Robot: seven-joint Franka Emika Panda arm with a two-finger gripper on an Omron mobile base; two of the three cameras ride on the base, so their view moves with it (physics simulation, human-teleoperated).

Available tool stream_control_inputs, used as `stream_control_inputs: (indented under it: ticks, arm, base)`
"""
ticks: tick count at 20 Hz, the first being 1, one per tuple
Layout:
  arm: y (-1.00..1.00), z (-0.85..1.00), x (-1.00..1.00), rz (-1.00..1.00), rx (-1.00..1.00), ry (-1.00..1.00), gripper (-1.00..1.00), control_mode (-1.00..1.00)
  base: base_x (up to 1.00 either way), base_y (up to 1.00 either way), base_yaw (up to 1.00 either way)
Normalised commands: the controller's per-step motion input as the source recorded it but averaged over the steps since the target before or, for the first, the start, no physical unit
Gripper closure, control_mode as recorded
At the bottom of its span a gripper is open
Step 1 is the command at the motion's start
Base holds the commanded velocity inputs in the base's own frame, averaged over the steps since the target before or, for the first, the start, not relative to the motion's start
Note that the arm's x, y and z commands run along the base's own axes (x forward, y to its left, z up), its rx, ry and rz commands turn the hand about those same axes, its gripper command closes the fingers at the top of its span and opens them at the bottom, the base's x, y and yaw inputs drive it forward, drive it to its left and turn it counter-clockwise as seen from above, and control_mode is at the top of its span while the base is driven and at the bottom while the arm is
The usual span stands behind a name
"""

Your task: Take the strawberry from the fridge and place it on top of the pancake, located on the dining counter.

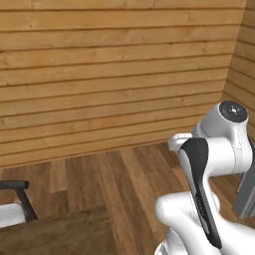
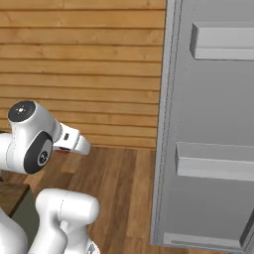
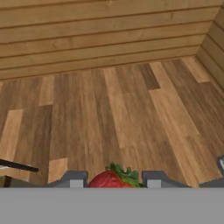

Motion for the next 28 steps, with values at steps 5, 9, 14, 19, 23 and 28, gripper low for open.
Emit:
stream_control_inputs:
  ticks: [5, 9, 14, 19, 23, 28]
  arm:
    - [0.00, 0.00, 0.00, 0.00, 0.00, 0.00, 1.00, 1.00]
    - [0.00, 0.00, 0.00, 0.00, 0.00, 0.00, 1.00, 1.00]
    - [0.00, 0.00, 0.00, 0.00, 0.00, 0.00, 1.00, 1.00]
    - [0.00, 0.00, 0.00, 0.00, 0.00, 0.00, 1.00, 1.00]
    - [0.00, 0.00, 0.00, 0.00, 0.00, 0.00, 1.00, 1.00]
    - [0.00, 0.00, 0.00, 0.00, 0.00, 0.00, 1.00, 1.00]
  base:
    - [1.00, 0.06, -0.13]
    - [1.00, 0.00, -0.12]
    - [1.00, 0.12, -0.07]
    - [1.00, 0.29, 0.12]
    - [1.00, 0.41, 0.46]
    - [0.83, 0.22, 0.72]
